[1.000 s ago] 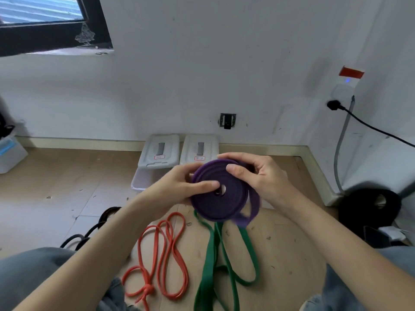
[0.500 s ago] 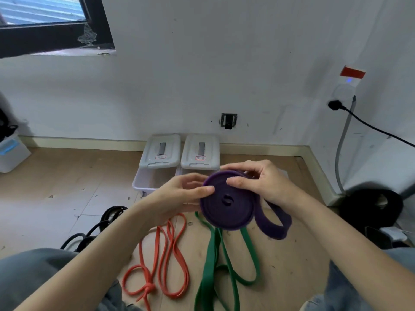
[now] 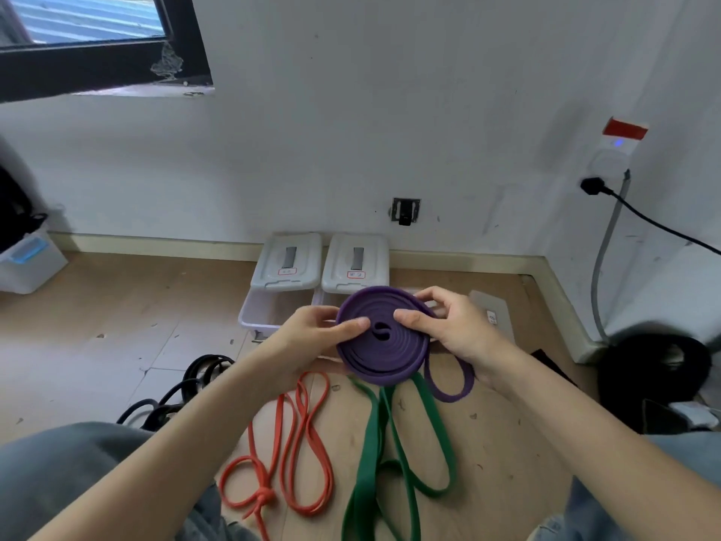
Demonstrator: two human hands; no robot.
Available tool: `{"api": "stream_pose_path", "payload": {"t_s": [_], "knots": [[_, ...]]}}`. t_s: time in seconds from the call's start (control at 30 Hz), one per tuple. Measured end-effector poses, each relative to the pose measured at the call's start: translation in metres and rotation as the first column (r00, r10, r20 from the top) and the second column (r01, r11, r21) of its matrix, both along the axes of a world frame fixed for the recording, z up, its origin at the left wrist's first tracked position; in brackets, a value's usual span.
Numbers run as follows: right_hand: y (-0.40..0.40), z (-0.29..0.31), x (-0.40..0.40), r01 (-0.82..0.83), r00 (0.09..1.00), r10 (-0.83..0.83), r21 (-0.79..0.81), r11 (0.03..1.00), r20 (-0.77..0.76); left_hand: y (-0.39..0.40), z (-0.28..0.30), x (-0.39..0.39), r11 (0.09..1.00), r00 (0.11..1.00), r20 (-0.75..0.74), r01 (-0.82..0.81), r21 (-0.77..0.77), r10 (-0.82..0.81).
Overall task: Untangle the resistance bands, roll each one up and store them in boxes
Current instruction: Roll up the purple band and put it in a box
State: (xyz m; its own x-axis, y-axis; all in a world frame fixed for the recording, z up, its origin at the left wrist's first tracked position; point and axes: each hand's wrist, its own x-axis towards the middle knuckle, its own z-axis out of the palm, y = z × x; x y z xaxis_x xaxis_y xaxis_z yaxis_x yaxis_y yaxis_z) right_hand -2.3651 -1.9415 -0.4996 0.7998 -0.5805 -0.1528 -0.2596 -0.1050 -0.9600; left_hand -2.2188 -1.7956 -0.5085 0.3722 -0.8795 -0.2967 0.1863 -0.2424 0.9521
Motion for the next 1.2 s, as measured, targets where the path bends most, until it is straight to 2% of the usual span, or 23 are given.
{"api": "stream_pose_path", "payload": {"t_s": [0.1, 0.2, 0.3, 0.47, 0.57, 0.67, 0.83, 0.93, 1.1, 1.2], "knots": [[-0.007, 0.007, -0.007, -0.138, 0.99, 0.135, -0.081, 0.987, -0.047, 0.003, 0.006, 0.008, 0.962, 0.962, 0.062, 0.262, 0.076, -0.267], [-0.006, 0.012, -0.011, -0.262, 0.964, 0.252, -0.152, 0.953, -0.079, 0.001, 0.008, 0.004, 0.943, 0.94, 0.083, 0.328, 0.047, -0.331], [-0.005, 0.013, -0.012, -0.265, 0.964, 0.256, -0.177, 0.948, -0.074, 0.0, 0.008, -0.001, 0.96, 0.945, 0.167, 0.278, 0.037, -0.28], [0.002, 0.011, -0.009, -0.196, 0.979, 0.203, -0.236, 0.952, 0.006, -0.001, 0.009, -0.005, 0.966, 0.946, 0.201, 0.258, 0.01, -0.255], [0.004, 0.009, -0.005, -0.067, 0.984, 0.077, -0.067, 0.996, 0.159, -0.006, 0.012, -0.007, 0.981, 0.964, 0.191, 0.191, -0.016, -0.184], [0.0, 0.012, -0.003, -0.027, 0.984, 0.022, 0.025, 0.999, 0.178, -0.012, 0.018, -0.006, 0.996, 0.977, 0.2, 0.081, -0.031, -0.073], [-0.003, 0.017, -0.007, -0.111, 0.978, 0.116, -0.038, 0.993, 0.173, -0.019, 0.026, -0.001, 0.986, 0.987, 0.057, -0.142, -0.088, 0.147], [-0.002, 0.018, -0.01, -0.082, 0.977, 0.085, -0.022, 0.996, 0.198, -0.02, 0.031, -0.004, 0.996, 0.993, 0.095, -0.07, -0.062, 0.076], [0.001, 0.021, -0.024, -0.236, 0.961, 0.25, -0.119, 0.964, 0.119, -0.011, 0.031, -0.012, 0.972, 0.959, 0.165, 0.234, -0.003, -0.23], [0.006, 0.012, -0.025, -0.078, 0.99, 0.101, -0.211, 0.974, 0.101, -0.006, 0.025, -0.018, 0.981, 0.965, 0.188, 0.194, -0.03, -0.185]]}}
